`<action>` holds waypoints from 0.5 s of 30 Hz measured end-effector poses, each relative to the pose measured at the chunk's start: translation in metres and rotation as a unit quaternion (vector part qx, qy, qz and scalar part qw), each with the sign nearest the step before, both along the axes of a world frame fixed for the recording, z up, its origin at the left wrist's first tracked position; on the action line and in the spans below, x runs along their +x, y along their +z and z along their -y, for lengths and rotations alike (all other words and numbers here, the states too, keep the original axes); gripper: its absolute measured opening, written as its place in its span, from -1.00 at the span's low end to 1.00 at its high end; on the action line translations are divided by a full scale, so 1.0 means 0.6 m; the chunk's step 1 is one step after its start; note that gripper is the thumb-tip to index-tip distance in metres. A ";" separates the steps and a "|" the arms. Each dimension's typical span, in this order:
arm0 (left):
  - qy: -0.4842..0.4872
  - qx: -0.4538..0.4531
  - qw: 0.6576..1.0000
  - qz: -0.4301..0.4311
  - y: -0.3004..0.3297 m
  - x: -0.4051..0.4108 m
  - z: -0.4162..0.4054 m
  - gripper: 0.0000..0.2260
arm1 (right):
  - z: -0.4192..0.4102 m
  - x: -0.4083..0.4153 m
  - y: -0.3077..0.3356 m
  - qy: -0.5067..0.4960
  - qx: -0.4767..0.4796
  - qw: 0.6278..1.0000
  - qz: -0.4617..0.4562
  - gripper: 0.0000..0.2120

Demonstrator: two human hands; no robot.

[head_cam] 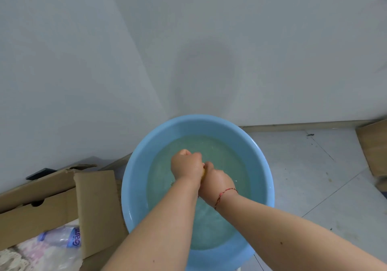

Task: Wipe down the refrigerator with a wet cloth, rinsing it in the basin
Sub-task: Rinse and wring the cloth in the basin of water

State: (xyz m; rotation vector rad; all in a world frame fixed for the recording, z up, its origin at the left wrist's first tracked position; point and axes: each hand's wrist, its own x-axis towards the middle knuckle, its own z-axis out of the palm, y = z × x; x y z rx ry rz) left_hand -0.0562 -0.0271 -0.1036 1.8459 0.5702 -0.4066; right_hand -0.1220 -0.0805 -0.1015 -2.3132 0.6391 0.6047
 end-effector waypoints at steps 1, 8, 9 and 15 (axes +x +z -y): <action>0.010 0.000 1.000 -0.011 -0.002 -0.002 -0.001 -0.86 | 0.000 -0.003 -0.002 0.009 -0.008 1.000 0.001 -0.70; 0.075 -0.094 0.988 -0.100 0.007 -0.020 -0.001 -0.84 | 0.010 -0.019 -0.004 0.038 -0.031 0.999 0.003 -0.62; 0.071 -0.107 0.985 -0.113 0.012 -0.018 -0.003 -0.84 | 0.013 -0.021 0.002 0.032 -0.029 0.999 0.003 -0.62; -0.047 -0.190 0.961 -0.195 0.059 -0.001 -0.028 -0.54 | 0.046 -0.019 0.047 0.005 0.026 0.999 0.034 -0.47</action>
